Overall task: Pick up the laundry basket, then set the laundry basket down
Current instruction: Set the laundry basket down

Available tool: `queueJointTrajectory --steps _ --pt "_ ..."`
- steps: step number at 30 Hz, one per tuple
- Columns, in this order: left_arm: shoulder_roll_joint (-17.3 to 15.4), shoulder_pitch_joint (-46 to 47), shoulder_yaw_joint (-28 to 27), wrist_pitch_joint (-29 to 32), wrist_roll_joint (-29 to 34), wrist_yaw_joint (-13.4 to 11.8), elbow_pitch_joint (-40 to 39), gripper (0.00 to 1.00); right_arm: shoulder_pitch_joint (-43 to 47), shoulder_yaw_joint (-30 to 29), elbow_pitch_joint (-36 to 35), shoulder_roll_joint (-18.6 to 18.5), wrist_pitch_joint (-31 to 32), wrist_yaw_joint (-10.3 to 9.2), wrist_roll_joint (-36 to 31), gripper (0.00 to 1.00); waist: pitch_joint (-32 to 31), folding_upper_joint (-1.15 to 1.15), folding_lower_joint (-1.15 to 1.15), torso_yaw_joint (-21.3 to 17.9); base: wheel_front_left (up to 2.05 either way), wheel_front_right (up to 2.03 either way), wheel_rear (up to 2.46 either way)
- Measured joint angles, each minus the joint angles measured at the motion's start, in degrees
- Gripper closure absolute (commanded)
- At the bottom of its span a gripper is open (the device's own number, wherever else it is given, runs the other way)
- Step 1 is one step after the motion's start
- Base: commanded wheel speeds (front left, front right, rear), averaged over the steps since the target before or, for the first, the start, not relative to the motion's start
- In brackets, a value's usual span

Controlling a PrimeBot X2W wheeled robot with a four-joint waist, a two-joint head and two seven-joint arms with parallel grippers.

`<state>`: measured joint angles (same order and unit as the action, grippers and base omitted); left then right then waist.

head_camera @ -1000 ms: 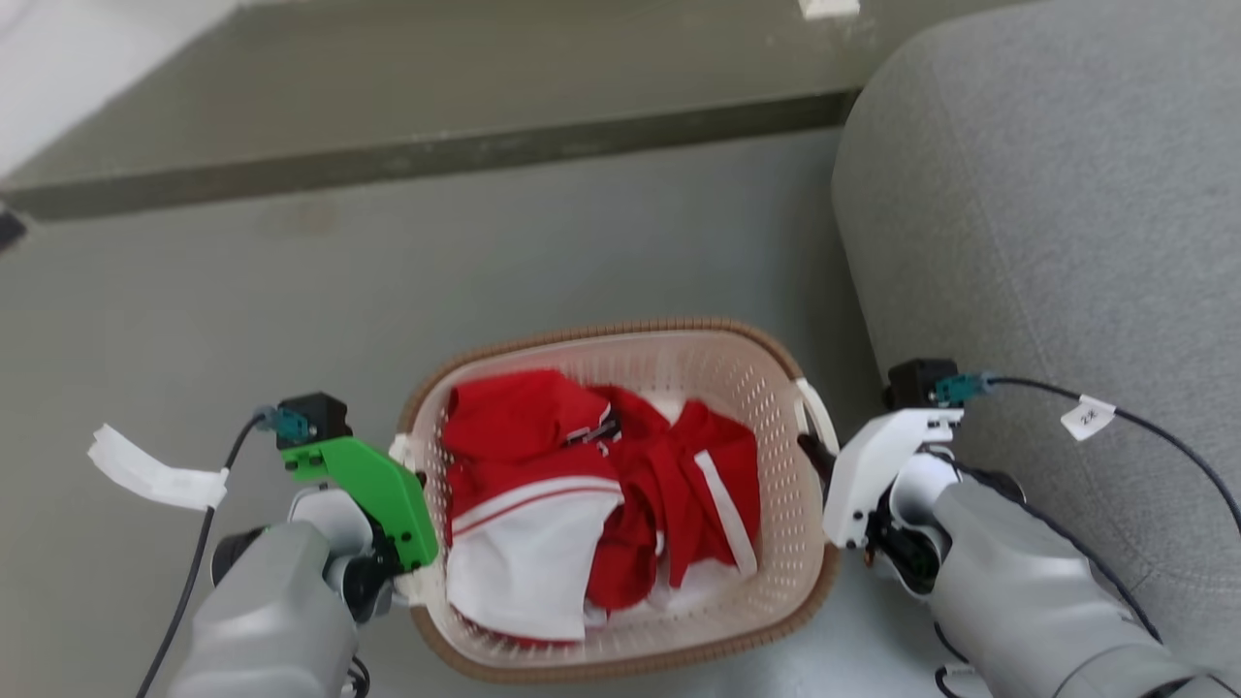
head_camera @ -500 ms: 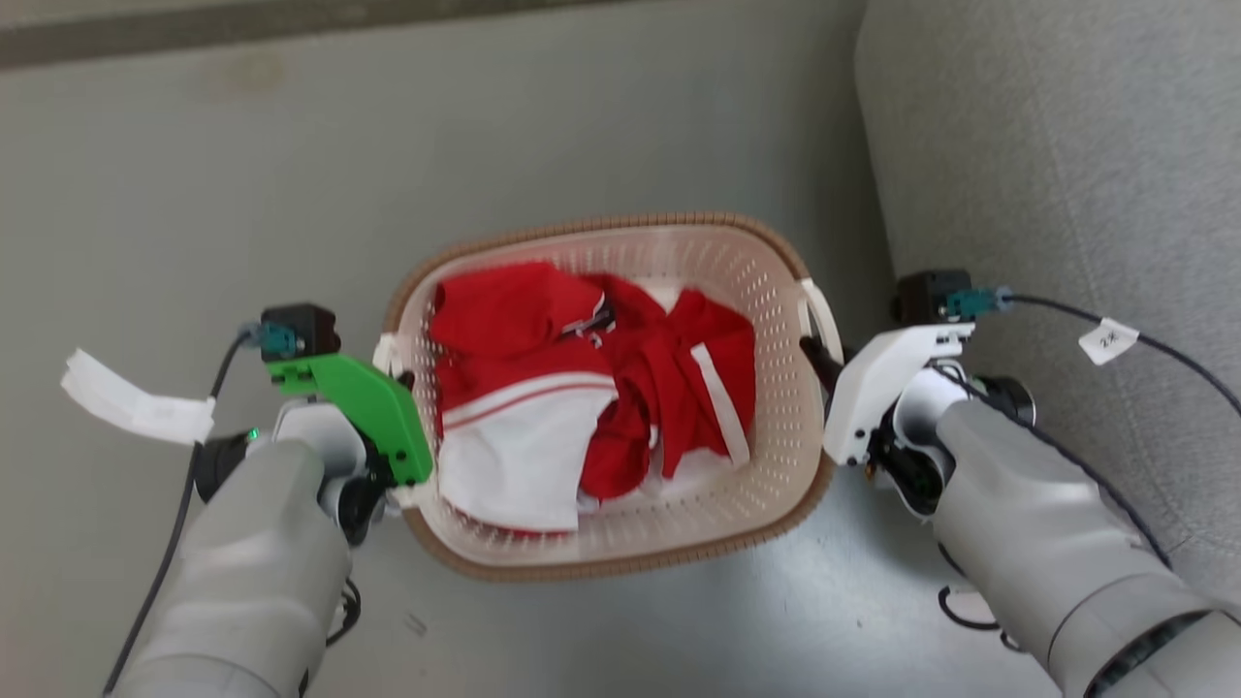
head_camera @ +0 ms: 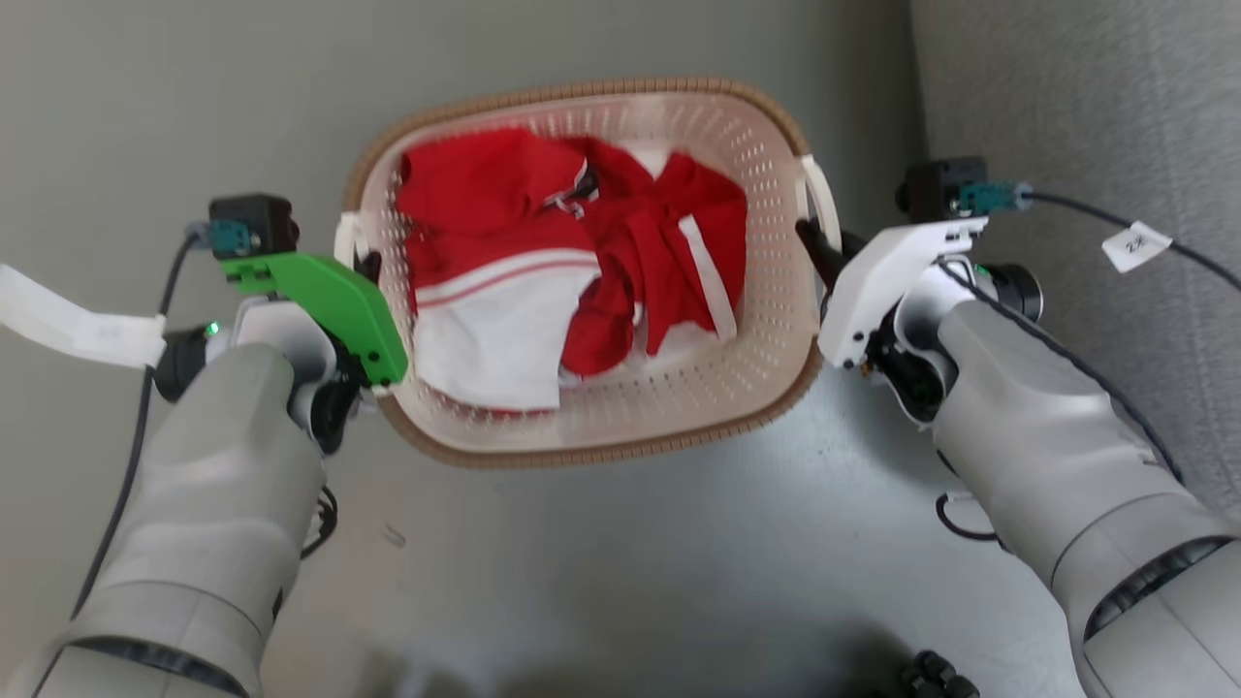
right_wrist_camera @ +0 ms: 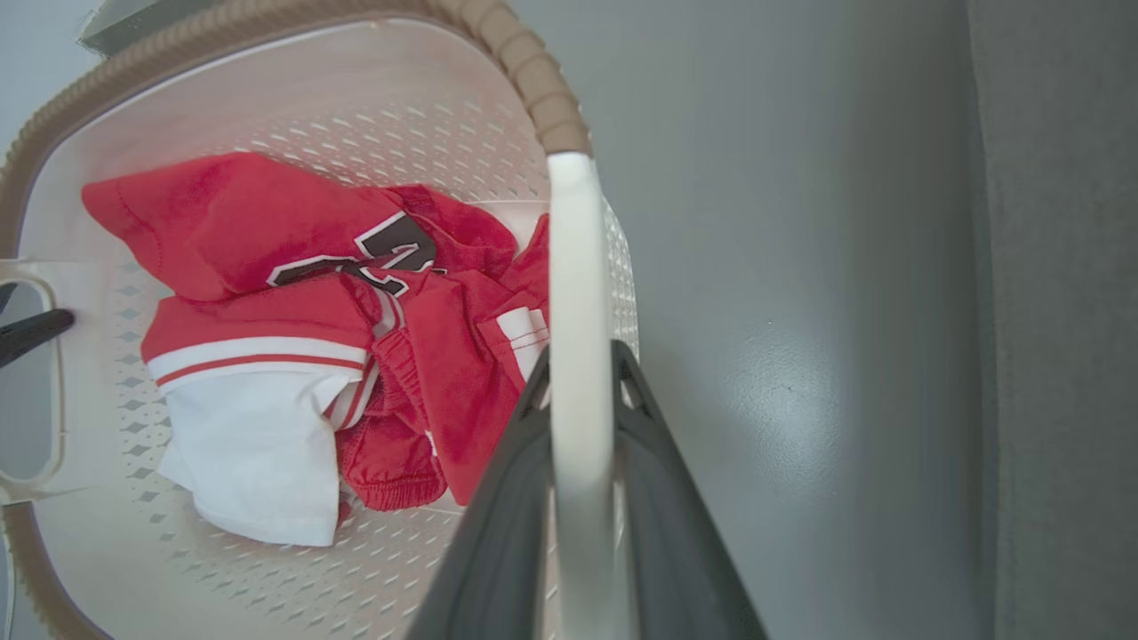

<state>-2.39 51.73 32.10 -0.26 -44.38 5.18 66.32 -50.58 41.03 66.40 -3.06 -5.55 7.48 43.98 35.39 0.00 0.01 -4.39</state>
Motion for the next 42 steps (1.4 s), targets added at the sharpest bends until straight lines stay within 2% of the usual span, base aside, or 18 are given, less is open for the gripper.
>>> queueJointTrajectory --steps 9,18,31,42 --pt "-0.27 2.74 0.12 -1.9 0.75 -0.14 0.29 1.0 -2.83 -0.14 0.37 0.01 -1.05 0.0 -0.04 1.0 7.24 0.0 0.0 -0.11 0.0 0.0 0.0" --pt "-0.04 4.01 0.51 -2.89 1.37 -0.14 1.53 1.0 -3.41 -0.24 1.22 0.29 -1.82 0.01 -0.03 1.0 11.59 0.0 0.0 -0.2 0.0 0.0 0.0" --pt "0.33 5.7 0.41 -4.16 1.37 -0.14 2.53 1.0 -5.37 -0.23 1.88 0.31 -2.83 0.07 -0.03 1.0 15.11 0.0 0.0 0.2 0.0 0.0 0.0" --pt "0.58 5.89 0.76 -4.68 1.38 0.36 3.58 1.0 -5.37 -0.2 2.65 0.56 -3.07 0.09 0.0 1.0 15.75 0.0 -0.01 0.43 0.0 0.0 0.0"
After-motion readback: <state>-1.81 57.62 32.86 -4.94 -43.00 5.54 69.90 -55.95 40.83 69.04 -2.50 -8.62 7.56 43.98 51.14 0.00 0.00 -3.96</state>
